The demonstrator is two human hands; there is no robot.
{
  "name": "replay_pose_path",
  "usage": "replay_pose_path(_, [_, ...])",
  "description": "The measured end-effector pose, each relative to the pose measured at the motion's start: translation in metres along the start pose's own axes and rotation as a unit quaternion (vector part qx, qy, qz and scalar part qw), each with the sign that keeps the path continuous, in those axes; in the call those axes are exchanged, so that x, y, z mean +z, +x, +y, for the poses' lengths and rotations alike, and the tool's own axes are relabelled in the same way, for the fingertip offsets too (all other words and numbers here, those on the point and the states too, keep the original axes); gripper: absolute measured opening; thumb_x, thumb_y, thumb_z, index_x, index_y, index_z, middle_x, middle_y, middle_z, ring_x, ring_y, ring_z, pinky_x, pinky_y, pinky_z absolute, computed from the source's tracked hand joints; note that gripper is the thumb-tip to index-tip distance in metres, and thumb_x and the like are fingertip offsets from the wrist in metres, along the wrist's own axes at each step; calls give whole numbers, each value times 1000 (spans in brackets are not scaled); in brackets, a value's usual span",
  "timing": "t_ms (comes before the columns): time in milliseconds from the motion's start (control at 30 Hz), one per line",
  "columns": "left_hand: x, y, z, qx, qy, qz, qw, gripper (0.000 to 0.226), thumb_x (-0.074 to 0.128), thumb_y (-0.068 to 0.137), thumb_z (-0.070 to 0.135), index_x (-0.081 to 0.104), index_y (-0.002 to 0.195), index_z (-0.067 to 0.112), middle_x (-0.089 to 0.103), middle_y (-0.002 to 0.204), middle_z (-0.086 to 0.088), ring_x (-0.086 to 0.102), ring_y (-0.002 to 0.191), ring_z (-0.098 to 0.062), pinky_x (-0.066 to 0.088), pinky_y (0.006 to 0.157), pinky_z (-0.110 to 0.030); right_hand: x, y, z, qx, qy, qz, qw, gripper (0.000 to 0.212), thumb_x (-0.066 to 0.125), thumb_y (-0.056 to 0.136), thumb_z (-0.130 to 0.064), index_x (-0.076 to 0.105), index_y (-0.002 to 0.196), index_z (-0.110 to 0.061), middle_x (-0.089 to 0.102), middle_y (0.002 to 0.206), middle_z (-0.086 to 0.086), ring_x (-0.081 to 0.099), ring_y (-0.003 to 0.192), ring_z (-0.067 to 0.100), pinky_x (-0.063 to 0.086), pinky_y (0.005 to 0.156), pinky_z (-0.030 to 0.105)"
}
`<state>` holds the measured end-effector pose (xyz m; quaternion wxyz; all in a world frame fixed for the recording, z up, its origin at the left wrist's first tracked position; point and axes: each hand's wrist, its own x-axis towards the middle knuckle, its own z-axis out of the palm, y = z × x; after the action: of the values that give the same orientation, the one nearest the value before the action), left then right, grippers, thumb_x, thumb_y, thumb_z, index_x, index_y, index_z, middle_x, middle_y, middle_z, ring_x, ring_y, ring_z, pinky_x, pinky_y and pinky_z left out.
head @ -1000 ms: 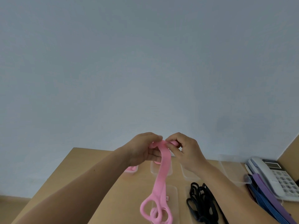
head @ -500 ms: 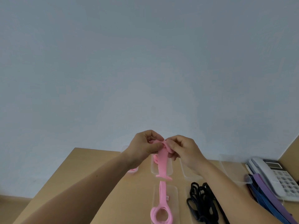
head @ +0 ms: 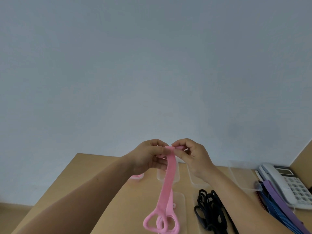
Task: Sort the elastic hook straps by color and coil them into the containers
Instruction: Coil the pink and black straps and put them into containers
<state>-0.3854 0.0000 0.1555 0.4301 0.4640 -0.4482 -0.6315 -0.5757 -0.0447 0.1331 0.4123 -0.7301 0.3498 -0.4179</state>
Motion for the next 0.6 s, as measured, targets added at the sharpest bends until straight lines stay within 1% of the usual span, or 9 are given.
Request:
replay_pose_path(33, [0, 0, 0, 7, -4, 0, 1000, 24, 75, 85, 11, 62, 104, 3, 70, 89, -17, 69, 88, -36, 59, 83, -47, 0, 0, 0, -10, -18, -3, 1000, 26, 71, 88, -12, 71, 86, -38, 65, 82, -21, 58, 75, -2, 47, 70, 13])
replay_pose_path(100, [1, 1, -1, 33, -9, 14, 999, 25, 73, 85, 4, 61, 107, 1, 69, 93, -22, 68, 89, -37, 55, 88, -51, -1, 1, 0, -15, -31, -2, 999, 29, 70, 89, -9, 69, 88, -37, 64, 84, -22, 58, 74, -3, 46, 68, 13])
replay_pose_path(200, [1, 3, -4, 77, 6, 45, 996, 21, 71, 85, -4, 60, 103, -1, 68, 92, -24, 71, 86, -37, 59, 82, -48, -1, 3, 0, 3, -1, -11, 1000, 25, 69, 89, -8, 70, 93, -33, 63, 83, -22, 60, 80, 1, 50, 71, 18])
replay_pose_path(267, [1, 4, -5, 104, 30, 58, 992, 20, 70, 85, -6, 60, 101, -2, 68, 95, -29, 71, 89, -40, 58, 83, -50, 0, 4, 1, 35, 40, -22, 998, 17, 69, 91, -13, 68, 102, -27, 64, 86, -16, 64, 81, 9, 55, 75, 27])
replay_pose_path(333, [-1, 4, -6, 128, 50, 64, 988, 17, 70, 85, -7, 61, 99, -1, 67, 96, -31, 70, 91, -42, 56, 85, -52, 2, 5, 1, 70, 72, -23, 995, 15, 68, 92, -23, 66, 108, -24, 66, 86, -6, 66, 74, 16, 57, 74, 33])
replay_pose_path(433, [-3, 4, -9, 148, 83, 71, 983, 15, 69, 86, -7, 63, 96, 2, 68, 91, -23, 69, 87, -34, 56, 83, -50, 4, 8, -2, 84, 87, -23, 992, 15, 71, 90, -28, 68, 99, -16, 70, 82, 9, 67, 68, 21, 54, 64, 30])
replay_pose_path(533, [-4, 4, -10, 160, 98, 73, 979, 15, 69, 87, -6, 64, 98, 2, 68, 88, -18, 68, 84, -29, 57, 77, -41, 5, 10, -6, 77, 78, -16, 994, 43, 83, 70, -47, 68, 90, -12, 71, 77, 10, 68, 66, 22, 52, 60, 28])
replay_pose_path(567, [-4, 4, -10, 162, 98, 76, 979, 16, 69, 87, -5, 64, 99, 3, 69, 89, -17, 69, 84, -29, 58, 77, -41, 6, 10, -7, 74, 74, -9, 994, 47, 82, 66, -50, 68, 89, -12, 70, 74, 8, 68, 65, 21, 52, 59, 28])
replay_pose_path(600, [-3, 4, -10, 162, 95, 79, 979, 18, 70, 87, -2, 63, 102, 4, 69, 91, -18, 70, 86, -30, 59, 79, -42, 6, 11, -7, 69, 76, -1, 995, 46, 81, 65, -51, 68, 89, -13, 70, 72, 6, 67, 63, 19, 51, 59, 28])
